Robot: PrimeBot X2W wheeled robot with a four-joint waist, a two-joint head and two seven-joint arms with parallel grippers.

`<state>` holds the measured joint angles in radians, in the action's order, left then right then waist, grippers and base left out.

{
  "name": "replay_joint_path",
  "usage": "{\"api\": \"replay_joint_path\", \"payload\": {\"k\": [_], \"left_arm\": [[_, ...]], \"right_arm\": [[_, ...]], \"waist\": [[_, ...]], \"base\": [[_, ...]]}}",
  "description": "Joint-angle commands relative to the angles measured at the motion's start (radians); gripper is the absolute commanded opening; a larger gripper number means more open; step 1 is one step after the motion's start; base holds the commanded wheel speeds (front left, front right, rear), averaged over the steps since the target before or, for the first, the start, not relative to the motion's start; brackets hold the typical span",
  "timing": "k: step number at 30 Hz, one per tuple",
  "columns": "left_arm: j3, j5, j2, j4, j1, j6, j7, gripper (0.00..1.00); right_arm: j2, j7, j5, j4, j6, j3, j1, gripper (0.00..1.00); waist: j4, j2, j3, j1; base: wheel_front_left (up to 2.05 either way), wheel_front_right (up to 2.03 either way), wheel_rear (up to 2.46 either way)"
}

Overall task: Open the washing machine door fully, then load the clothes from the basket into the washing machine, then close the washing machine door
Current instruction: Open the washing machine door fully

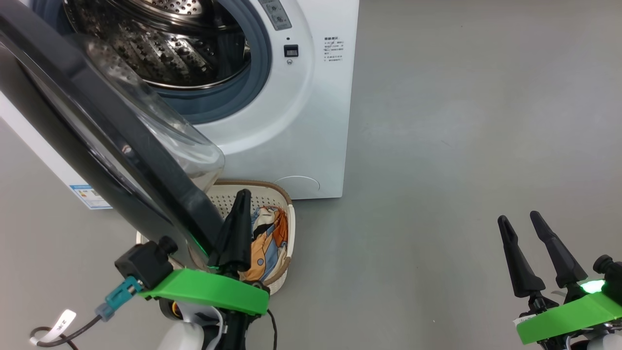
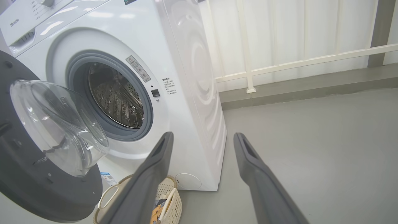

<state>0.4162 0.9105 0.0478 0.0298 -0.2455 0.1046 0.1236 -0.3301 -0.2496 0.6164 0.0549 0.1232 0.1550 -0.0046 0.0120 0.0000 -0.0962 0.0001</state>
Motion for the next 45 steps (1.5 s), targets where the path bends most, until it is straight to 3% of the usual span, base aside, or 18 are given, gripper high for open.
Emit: {"api": "replay_joint_path", "payload": {"k": [1, 19, 45], "left_arm": [[-0.037, 0.012, 0.003, -0.002, -0.042, -0.012, 0.014, 0.0], [-0.095, 0.049, 0.009, 0.143, -0.075, -0.042, 0.065, 0.0], [-0.117, 0.061, 0.04, 0.034, 0.041, -0.01, 0.078, 0.0]], "right_arm": [[-0.018, -0.012, -0.008, -0.027, 0.008, 0.01, 0.005, 1.0], [-0.028, -0.012, -0.012, -0.033, 0.008, 0.009, 0.003, 1.0], [-0.05, -0.012, -0.028, -0.045, 0.008, -0.002, 0.012, 1.0]], "waist": [[0.0, 0.0, 0.001, 0.0], [0.018, 0.0, -0.007, 0.0], [0.131, 0.0, -0.002, 0.0]], "base": [[0.0, 0.0, 0.0], [0.0, 0.0, 0.0], [0.0, 0.0, 0.0]]}}
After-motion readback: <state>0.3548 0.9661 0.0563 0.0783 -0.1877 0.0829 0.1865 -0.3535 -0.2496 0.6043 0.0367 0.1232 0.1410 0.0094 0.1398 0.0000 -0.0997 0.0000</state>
